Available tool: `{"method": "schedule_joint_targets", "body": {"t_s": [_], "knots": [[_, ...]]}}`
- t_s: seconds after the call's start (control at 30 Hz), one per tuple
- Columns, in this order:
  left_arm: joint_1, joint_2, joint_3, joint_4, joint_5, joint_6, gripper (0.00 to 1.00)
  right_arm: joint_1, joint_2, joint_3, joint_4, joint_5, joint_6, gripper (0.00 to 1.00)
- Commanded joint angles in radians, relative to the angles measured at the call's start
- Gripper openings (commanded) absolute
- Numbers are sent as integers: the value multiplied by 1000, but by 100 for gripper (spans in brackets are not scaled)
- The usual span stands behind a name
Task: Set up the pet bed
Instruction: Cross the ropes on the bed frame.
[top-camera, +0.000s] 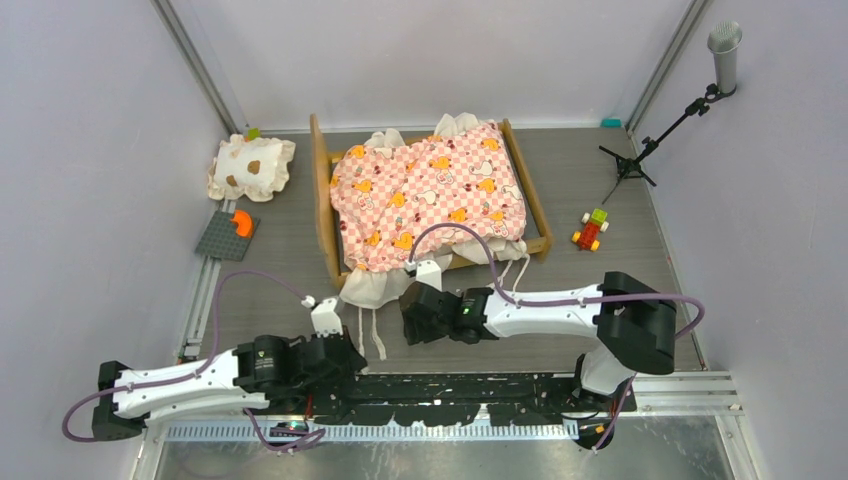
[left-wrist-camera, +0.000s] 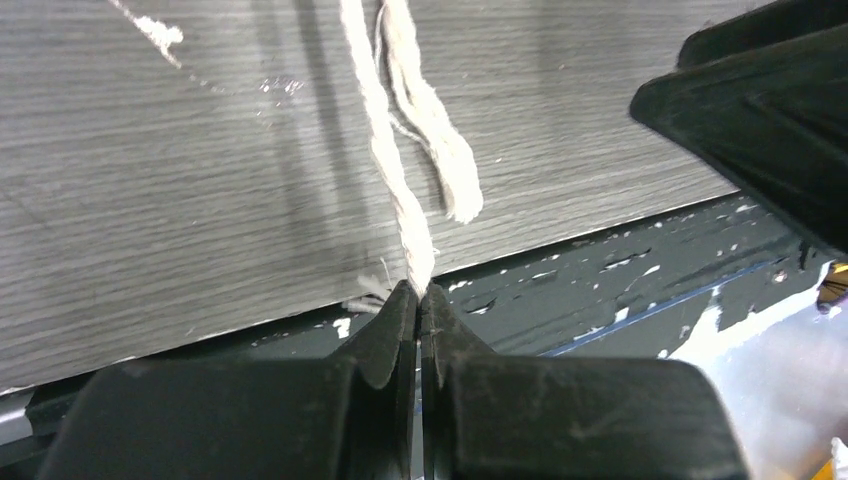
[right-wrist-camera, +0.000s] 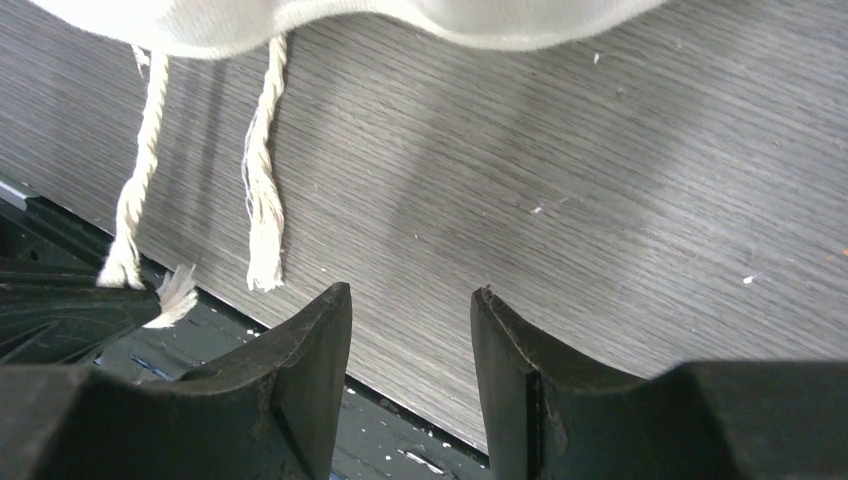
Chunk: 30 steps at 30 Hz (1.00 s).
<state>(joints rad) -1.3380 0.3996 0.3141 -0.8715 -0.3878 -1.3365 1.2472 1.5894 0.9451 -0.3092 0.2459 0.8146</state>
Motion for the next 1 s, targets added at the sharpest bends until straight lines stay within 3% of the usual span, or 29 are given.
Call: {"method": "schedule_joint_targets", "body": {"t_s": [0.0, 0.53, 0.8, 0.87, 0.97], "knots": [[-4, 40, 70, 117, -87, 10, 0, 4, -75, -47, 73, 36, 34, 52], [-4, 189, 133, 170, -284, -324, 0, 4, -175, -147, 90, 78, 97, 52], [-4, 280, 126, 290, -309, -373, 1, 4, -187, -168, 84, 84, 117, 52], [-4, 297, 126, 302, -316, -376, 5, 4, -189, -169, 82, 85, 118, 51], [-4, 311, 124, 307, -333, -386, 18, 4, -194, -174, 79, 88, 122, 52]]}}
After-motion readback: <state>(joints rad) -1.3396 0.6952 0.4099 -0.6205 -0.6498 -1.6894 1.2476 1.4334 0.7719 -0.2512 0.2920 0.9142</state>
